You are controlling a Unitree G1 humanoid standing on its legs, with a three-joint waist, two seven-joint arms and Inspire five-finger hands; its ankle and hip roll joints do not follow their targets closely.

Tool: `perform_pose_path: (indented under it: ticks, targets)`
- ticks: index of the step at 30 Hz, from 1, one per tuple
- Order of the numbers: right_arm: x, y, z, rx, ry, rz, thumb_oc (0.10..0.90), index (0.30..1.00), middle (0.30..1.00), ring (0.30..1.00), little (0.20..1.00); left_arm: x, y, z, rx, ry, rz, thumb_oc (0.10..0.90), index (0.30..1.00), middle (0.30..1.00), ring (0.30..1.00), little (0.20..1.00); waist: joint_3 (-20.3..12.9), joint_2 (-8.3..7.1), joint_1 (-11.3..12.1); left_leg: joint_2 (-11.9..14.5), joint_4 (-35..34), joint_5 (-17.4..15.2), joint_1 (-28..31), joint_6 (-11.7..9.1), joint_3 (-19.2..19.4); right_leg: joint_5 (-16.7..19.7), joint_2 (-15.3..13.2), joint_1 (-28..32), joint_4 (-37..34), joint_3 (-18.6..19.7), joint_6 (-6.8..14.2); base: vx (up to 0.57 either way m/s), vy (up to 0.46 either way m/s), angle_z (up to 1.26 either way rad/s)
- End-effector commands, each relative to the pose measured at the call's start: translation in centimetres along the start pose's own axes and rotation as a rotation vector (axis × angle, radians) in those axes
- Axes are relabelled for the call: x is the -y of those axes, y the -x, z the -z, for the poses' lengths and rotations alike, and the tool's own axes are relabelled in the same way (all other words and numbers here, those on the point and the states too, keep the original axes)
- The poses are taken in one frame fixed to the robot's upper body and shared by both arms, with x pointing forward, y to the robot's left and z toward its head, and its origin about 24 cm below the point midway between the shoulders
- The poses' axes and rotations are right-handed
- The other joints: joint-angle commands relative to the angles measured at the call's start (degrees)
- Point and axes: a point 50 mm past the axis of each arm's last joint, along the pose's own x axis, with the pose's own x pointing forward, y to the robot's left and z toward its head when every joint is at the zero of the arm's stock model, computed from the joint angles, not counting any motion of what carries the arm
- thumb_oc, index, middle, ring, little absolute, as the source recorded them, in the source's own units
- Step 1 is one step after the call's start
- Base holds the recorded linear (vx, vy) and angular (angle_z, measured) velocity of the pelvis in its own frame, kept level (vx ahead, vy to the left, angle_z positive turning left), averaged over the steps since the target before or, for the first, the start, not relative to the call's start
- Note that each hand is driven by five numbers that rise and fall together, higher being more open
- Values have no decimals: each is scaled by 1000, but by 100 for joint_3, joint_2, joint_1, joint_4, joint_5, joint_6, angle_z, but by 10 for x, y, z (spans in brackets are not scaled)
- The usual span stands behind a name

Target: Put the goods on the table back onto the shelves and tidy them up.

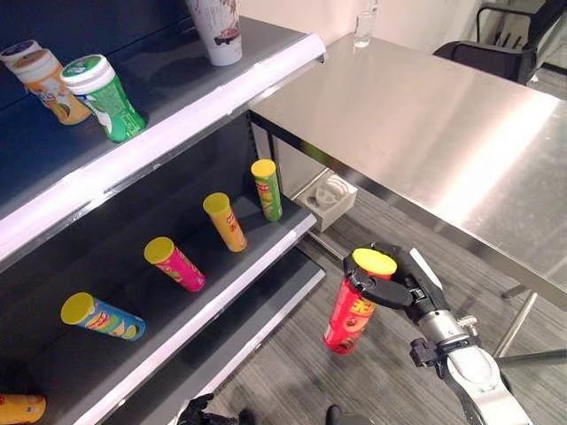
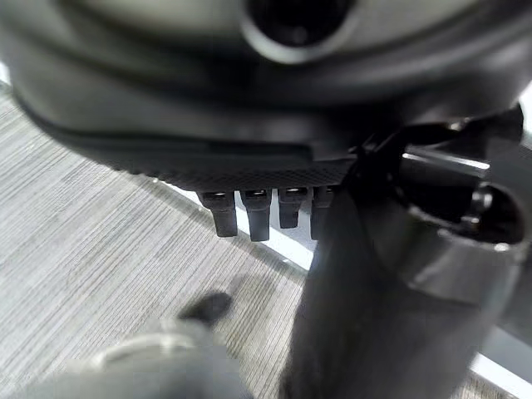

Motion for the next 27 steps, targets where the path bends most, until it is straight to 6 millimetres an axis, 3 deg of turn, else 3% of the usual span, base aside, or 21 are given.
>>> perform_pose_path:
  ticks: [1,4,5,6,7,8,10,11,12,13,14,15,16,18,19,20,21,23,25,26,27]
  targets:
    - [8,-12,-75,389,41,58,400,300,300,300,300,-22,4,28,-94,-39,-76,800,900,900,900,900,-26,22,-104,383,-530,321,874,-166,-366,1168,-391,104,-1653,549,807,-42,304,-3]
    - [11,-13,-77,400,13,77,400,300,300,300,300,-21,3,21,-68,-113,-65,800,900,900,900,900,-7,151,-211,463,-715,73,1047,-321,-599,1307,-684,-42,-1576,703,1031,-83,556,0]
    - [14,-12,-75,385,20,92,400,300,300,300,300,-17,0,11,-32,-222,-34,800,900,900,900,900,-37,231,-363,333,-976,-612,1244,-367,-283,1467,-961,-107,-1555,745,1198,-62,519,14]
    - [15,-12,-75,385,21,92,400,300,300,300,300,-16,0,11,-31,-223,-34,800,900,900,900,900,-29,224,-343,321,-969,-627,1262,-360,-262,1469,-968,-103,-1559,765,1207,-59,529,38]
    - [15,-13,-72,371,18,106,400,300,300,300,300,-14,-1,2,-3,-264,-20,800,900,900,900,900,-25,208,-409,137,-1086,-991,1335,-322,-147,1623,-1167,-126,-1567,815,1310,-56,353,53]
    - [16,-14,-69,357,16,126,400,300,300,300,300,-13,-2,-5,21,-293,-11,800,900,900,900,900,-1,197,-472,-51,-1191,-1111,1384,-257,-112,1844,-1356,-147,-1542,859,1400,-100,534,56]
    - [8,-12,-64,339,-28,136,400,300,300,300,300,-13,-4,-11,44,-344,-2,800,900,900,900,900,115,110,-548,-599,-1569,-1320,1657,-68,64,2675,-1852,-289,-1377,849,1461,-194,790,29]
    - [1,-14,-66,349,-13,117,400,300,300,300,300,-20,-4,-11,29,-284,-26,800,900,900,900,900,223,74,-491,-923,-1569,-1416,1711,78,300,3116,-2180,-448,-1313,306,1407,-275,815,26]
    - [0,-15,-68,362,-10,118,400,300,300,300,300,-23,-4,-10,22,-247,-34,800,900,900,900,900,296,94,-427,-1024,-1569,-1394,1676,159,368,3067,-2272,-490,-1253,-107,1369,-193,465,5]
    - [0,-15,-68,362,-10,118,400,300,300,300,300,-23,-4,-10,23,-246,-35,800,900,900,900,900,303,97,-440,-1019,-1569,-1393,1680,158,357,3065,-2271,-472,-1256,-124,1369,-178,291,-56]
    - [-1,-16,-70,367,-4,120,400,300,300,300,300,-24,-4,-9,20,-231,-39,800,900,900,900,900,358,112,-392,-1102,-1569,-1355,1651,251,433,2914,-2274,-450,-1118,-457,1325,-179,291,-62]
    - [-1,-15,-70,372,4,120,400,300,300,300,300,-22,-4,-9,22,-245,-34,800,900,900,900,900,417,108,-447,-1153,-1569,-1290,1610,339,420,2707,-2093,-437,-891,-405,1252,-313,495,-31]
    - [-2,-13,-70,372,-6,114,400,300,300,300,300,-16,-4,-13,46,-284,-12,800,900,900,900,900,461,90,-432,-1272,-1569,-1170,1495,504,437,2219,-1549,-436,-474,-96,1091,-274,435,0]
    - [-3,-11,-66,358,-17,107,400,300,300,300,300,-11,-4,-16,58,-280,0,800,900,900,900,900,464,106,-390,-1344,-1569,-1039,1368,655,513,1694,-1056,-309,11,-169,946,-186,275,-1]
    - [-3,-11,-66,358,-17,107,400,300,300,300,300,-11,-4,-16,58,-280,0,800,900,900,900,900,467,106,-387,-1340,-1569,-1045,1377,649,515,1669,-1056,-315,40,-165,941,-189,192,-16]
    - [-3,-8,-63,344,-16,107,400,300,300,300,300,-9,-4,-16,59,-257,7,800,900,900,900,900,430,114,-338,-1369,-1569,-905,1217,715,555,1150,-680,-192,494,-220,790,-167,127,-18]
    - [-3,-7,-63,341,-12,103,400,300,300,300,300,-8,-4,-15,55,-247,11,800,900,900,900,900,399,97,-302,-1376,-1569,-856,1156,730,575,950,-523,-84,620,-211,745,-168,130,-22]
    - [-2,-6,-62,342,-3,102,400,300,300,300,300,-7,-3,-10,40,-224,13,800,900,900,900,900,334,45,-218,-1383,-1569,-751,1033,741,602,694,-342,116,760,-100,686,-140,8,-24]
    - [-2,-7,-63,346,0,102,400,300,300,300,300,-8,-2,-6,28,-208,9,800,900,900,900,900,290,17,-167,-1370,-1569,-686,937,743,606,687,-253,140,827,46,692,-146,-42,-7]
    - [-2,-6,-62,345,-4,103,400,300,300,300,300,-13,-1,-1,12,-175,-8,800,900,900,900,900,230,-74,-122,-1399,-1569,-604,834,751,554,689,-107,220,907,440,731,-94,-63,2]
    - [-2,-6,-62,345,-4,103,400,300,300,300,300,-13,-1,-1,13,-175,-8,800,900,900,900,900,208,-55,-112,-1379,-1569,-588,801,748,563,729,-83,198,872,442,723,-126,-119,4]
